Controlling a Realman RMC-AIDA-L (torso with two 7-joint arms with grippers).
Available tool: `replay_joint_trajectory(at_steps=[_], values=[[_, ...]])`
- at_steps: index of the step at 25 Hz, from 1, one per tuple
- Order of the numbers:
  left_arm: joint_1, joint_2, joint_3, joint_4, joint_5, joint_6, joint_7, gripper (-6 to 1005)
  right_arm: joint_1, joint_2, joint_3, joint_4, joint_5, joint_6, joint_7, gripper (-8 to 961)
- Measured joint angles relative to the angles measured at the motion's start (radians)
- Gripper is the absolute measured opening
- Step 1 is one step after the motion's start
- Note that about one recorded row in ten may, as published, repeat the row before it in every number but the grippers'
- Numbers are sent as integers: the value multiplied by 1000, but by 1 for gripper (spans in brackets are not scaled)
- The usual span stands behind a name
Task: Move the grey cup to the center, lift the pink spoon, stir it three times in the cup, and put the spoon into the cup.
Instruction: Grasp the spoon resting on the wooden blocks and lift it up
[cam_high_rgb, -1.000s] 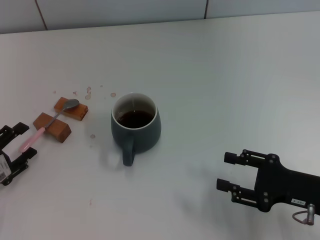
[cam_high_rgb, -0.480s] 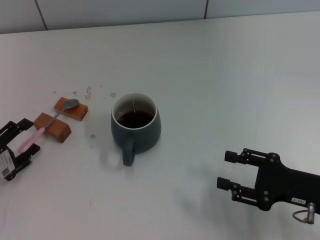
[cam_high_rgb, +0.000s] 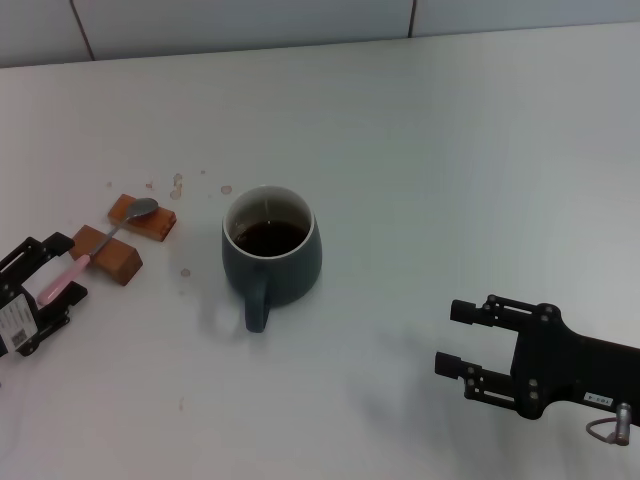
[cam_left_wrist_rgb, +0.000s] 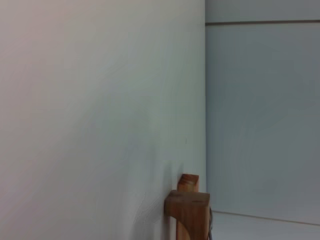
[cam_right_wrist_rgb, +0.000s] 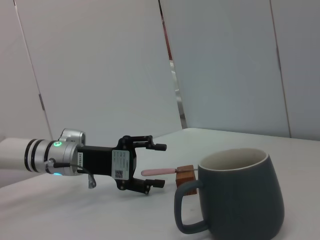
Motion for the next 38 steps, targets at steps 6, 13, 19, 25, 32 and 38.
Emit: replay_joint_trajectory(at_steps=[6, 13, 19, 25, 32, 38], values=[[0, -1, 0, 0, -3, -6, 0, 742, 3, 0, 0, -2, 0, 0, 2, 657], [0, -2, 0, 0, -5, -18, 1, 737, 5, 0, 0, -1, 1, 0, 2, 657], [-2, -6, 1, -1, 2, -33, 3, 503, 7, 0, 0, -1, 2, 2, 2, 657], [-2, -8, 2, -1, 1, -42, 8, 491, 9, 0, 0, -1, 2, 2, 2, 657], [-5, -7, 2, -1, -1, -46, 5, 478, 9, 0, 0, 0, 2, 10, 2, 657], [-8, -8, 2, -1, -2, -50, 4, 445, 13, 0, -1, 3, 2, 14, 2, 657]])
